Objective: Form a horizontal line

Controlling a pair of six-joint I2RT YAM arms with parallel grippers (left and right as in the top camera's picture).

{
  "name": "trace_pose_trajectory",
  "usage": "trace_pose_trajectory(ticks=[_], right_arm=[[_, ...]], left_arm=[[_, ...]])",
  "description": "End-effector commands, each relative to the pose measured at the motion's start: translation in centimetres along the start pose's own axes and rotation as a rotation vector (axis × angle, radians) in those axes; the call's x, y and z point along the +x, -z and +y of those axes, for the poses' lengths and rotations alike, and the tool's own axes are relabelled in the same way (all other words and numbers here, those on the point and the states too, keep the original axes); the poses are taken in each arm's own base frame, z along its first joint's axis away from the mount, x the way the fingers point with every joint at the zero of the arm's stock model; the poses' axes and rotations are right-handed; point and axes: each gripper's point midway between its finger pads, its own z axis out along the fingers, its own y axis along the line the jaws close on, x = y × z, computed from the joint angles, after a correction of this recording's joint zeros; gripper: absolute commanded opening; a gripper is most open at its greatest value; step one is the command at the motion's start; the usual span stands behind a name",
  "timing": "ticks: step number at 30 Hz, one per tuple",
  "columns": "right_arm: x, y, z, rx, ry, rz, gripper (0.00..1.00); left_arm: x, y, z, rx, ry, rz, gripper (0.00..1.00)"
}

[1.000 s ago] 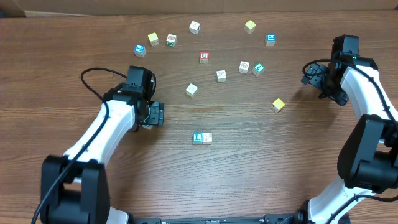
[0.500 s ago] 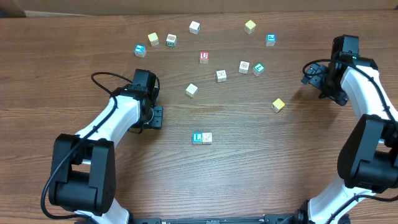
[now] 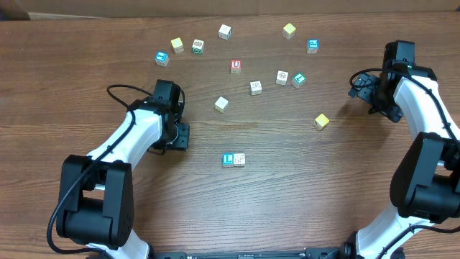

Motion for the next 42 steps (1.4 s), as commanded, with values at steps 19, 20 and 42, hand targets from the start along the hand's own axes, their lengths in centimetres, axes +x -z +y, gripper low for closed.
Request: trace_pose_trajectory(ticks=[19, 20, 42], right_arm=[[-1.2, 1.3, 0.2, -0.013, -0.006, -0.045, 1.0], [-1.2, 1.3, 0.2, -0.013, -0.006, -0.045, 1.0], [-1.2, 1.3, 0.2, -0.013, -0.005, -0.045, 1.0]], left_arm=[[-0.6, 1.5, -0.6, 0.02, 0.022, 0.026, 0.36], [-0.5, 1.5, -0.6, 0.024, 0.022, 0.03, 0.36], [-1.7, 2.8, -0.8, 0.027, 0.028, 0.007, 0.3]])
